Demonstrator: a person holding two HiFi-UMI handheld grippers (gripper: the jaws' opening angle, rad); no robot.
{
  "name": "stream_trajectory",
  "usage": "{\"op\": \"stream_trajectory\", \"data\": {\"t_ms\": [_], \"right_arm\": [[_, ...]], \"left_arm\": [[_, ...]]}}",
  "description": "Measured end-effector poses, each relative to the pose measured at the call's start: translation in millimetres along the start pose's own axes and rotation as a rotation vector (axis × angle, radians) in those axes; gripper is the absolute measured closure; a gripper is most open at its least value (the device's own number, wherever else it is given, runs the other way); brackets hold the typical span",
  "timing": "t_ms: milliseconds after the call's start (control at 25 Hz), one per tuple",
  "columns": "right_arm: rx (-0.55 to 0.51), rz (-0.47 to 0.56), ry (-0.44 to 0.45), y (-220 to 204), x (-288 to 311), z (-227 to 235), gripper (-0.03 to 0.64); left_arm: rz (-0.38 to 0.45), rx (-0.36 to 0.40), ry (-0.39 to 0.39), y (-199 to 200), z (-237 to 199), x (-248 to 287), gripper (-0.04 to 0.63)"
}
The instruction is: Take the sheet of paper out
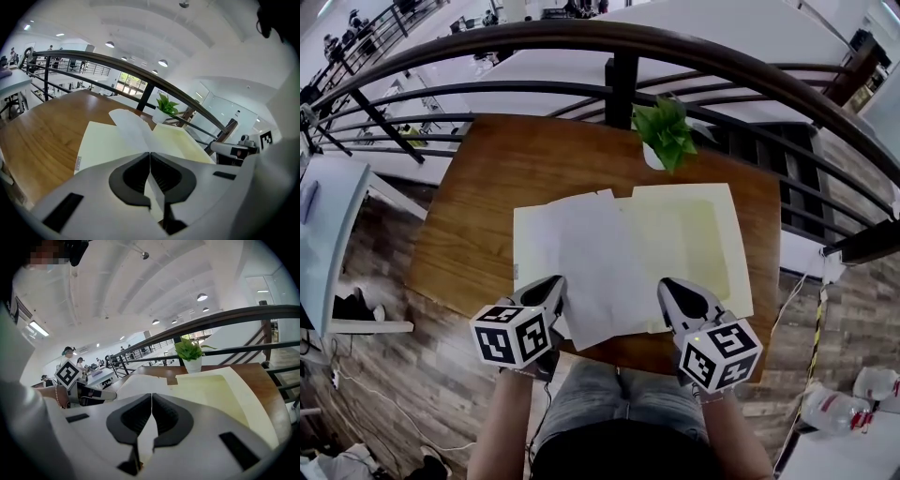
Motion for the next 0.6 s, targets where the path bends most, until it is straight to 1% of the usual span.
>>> {"op": "stream_trajectory", "data": {"t_ms": [200, 600], "right_arm": [[-0.015, 0.025, 0.001, 9.4, -4.7, -1.4, 0.589], [-0.044, 0.071, 0.001, 31.4, -18.4, -4.9, 0.589]], "left_arm": [[0.05, 0.016, -0.03, 8.7, 8.4, -11.5, 0.573], [0.108, 0.073, -0.092, 28.5, 27.5, -26.8, 0.572]]}}
Point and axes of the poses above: the fingertips, and each gripper's own axes: x forward along the fingers, z to its right, y out of its top, the point moved 9 cm from there along -x, backward along the fingers, and after that the axes turned 10 degrees about -y, right-handed, at the moved point
